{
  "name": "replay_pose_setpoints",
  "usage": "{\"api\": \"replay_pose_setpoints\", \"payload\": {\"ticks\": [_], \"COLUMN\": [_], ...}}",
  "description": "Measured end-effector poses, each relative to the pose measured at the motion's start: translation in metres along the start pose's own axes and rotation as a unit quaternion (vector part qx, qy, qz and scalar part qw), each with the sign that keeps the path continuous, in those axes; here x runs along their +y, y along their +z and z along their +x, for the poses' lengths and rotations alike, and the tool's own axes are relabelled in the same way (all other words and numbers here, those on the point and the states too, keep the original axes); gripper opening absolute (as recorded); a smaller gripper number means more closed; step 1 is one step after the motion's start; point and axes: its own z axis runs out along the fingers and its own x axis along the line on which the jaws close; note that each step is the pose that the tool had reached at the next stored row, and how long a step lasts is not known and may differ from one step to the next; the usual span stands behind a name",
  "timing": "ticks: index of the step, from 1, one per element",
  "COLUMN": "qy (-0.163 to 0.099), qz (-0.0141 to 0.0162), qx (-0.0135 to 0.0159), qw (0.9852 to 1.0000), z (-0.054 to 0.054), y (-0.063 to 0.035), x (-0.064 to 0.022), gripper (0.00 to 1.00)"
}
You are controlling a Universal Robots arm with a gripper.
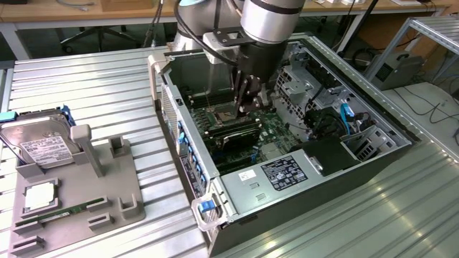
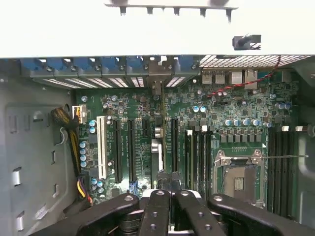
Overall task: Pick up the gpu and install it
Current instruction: 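Press down on the gpu until it lock into place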
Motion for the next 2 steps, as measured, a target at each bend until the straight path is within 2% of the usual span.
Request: {"api": "replay_pose_setpoints", "payload": {"ticks": [1,2], "qy": [0.0,0.0], "qz": [0.0,0.0], "qx": [0.0013,0.0013], "qw": [1.0,1.0], "z": [-0.0005,-0.0005], "y": [-0.0066,-0.0066], "x": [0.0001,0.0001], "gripper": [0.11,0.11]}}
